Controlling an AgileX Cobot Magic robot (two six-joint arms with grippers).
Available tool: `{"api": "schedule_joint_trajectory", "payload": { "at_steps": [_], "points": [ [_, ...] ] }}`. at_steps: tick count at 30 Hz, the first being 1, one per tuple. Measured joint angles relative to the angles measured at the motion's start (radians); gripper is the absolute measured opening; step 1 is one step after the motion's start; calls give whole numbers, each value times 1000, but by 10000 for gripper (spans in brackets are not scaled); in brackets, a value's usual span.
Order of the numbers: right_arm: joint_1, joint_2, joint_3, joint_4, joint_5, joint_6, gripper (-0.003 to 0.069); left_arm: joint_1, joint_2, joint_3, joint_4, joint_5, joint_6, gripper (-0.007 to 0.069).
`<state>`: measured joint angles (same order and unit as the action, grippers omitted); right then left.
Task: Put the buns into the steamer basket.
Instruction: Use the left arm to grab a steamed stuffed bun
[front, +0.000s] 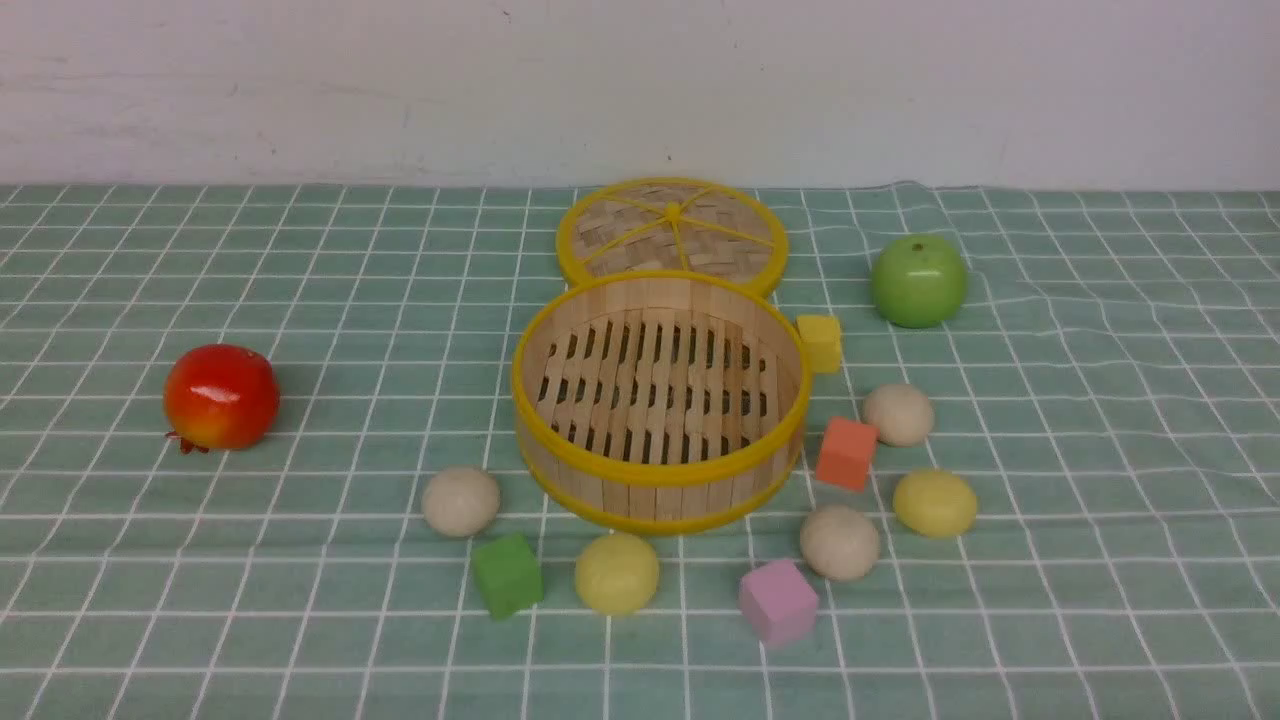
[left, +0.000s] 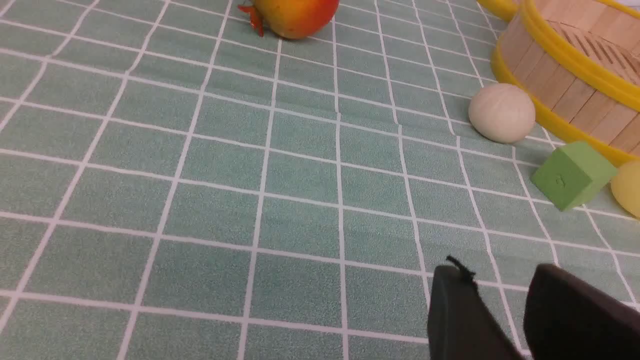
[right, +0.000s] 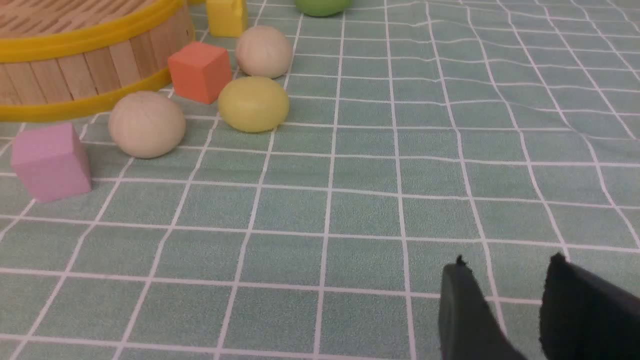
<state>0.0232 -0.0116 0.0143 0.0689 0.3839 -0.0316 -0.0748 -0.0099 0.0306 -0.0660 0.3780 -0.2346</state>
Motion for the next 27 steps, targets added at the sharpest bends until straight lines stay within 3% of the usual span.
{"api": "schedule_joint_trajectory", "payload": {
  "at_steps": [27],
  "points": [
    [0,0,0,0,0,0,239,0,0,0,0,0,0,221]
  ]
}}
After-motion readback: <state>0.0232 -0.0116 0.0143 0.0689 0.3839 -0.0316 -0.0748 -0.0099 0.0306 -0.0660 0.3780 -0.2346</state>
